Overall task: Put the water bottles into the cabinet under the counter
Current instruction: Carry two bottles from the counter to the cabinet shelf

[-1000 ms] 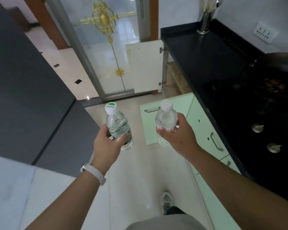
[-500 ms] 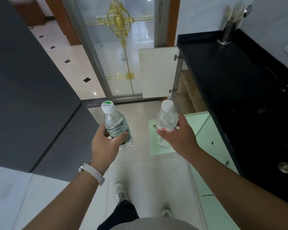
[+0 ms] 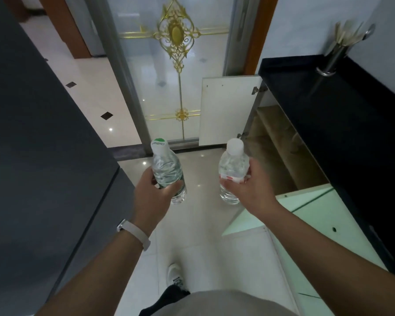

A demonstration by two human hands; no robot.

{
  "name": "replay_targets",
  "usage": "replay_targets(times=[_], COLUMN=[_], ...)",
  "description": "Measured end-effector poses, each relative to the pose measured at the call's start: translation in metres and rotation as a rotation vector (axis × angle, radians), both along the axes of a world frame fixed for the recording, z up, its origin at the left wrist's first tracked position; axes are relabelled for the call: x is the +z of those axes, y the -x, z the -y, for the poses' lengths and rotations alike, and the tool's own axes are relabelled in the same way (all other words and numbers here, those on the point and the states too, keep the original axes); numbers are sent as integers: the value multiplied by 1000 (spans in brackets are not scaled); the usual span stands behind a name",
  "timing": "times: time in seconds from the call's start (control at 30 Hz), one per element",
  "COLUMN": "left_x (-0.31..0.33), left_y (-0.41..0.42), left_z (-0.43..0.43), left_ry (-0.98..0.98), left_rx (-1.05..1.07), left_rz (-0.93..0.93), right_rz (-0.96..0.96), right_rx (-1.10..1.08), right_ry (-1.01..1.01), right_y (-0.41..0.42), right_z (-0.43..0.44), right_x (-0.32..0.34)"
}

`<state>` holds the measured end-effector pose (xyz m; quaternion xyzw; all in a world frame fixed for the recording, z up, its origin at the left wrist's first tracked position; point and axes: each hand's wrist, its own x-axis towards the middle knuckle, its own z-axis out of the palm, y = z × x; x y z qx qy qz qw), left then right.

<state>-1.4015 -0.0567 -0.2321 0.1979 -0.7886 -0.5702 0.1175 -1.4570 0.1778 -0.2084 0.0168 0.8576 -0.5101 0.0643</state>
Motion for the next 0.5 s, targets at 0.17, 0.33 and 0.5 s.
replay_targets(times=[0.17, 0.33, 0.5], left_x=[-3, -5, -4], left_y=[49, 94, 147], left_z=[52, 69, 63], left_ry=[-38, -52, -55], left_rx=[-18, -54, -105], left_rz=[30, 67, 73], right_rz=[-1, -18, 8], right_rx=[-28, -45, -109], right_ry=[33, 41, 44], right_y=[28, 58, 98], right_z=[53, 67, 58], right_x=[13, 20, 9])
